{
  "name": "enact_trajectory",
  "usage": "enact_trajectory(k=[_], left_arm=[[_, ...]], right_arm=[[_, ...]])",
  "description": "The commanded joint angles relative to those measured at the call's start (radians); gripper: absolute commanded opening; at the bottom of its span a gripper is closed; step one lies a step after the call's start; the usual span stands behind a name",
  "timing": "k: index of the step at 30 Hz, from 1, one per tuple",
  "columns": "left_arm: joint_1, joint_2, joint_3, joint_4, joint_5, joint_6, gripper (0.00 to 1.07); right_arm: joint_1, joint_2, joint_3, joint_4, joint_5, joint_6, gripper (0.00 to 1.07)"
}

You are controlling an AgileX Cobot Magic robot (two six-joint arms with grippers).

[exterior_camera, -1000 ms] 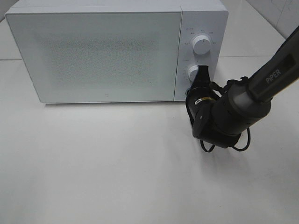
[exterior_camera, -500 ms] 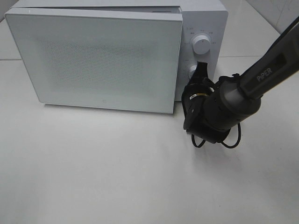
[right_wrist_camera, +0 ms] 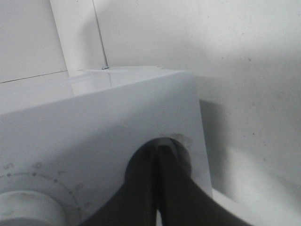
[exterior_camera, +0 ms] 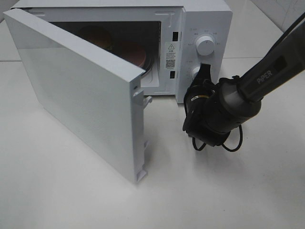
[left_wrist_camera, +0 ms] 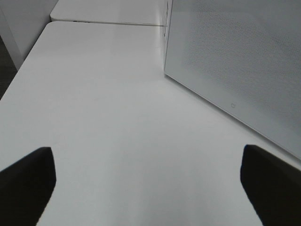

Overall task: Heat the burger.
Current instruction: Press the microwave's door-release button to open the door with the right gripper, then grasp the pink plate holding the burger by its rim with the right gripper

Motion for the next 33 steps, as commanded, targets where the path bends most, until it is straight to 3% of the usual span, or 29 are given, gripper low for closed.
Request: enact_trajectory(k=[1,20,33], left_arm=[[0.001,-0.015,0.003,-0.001,0.002,-0.002,1.00],[0.001,-0.015,0.003,-0.001,0.002,-0.002,1.00],[0.001,-0.015,0.003,-0.001,0.002,-0.002,1.00]], right_arm=[[-0.024,-0.040,-0.045,-0.154,-0.189,-0.014,0.00],[0.035,-0.080,0.034,-0.086,-0.046,-0.038,0.00],[0.069,-0.222,0.240,-0.068,0.080,-0.167,0.00]])
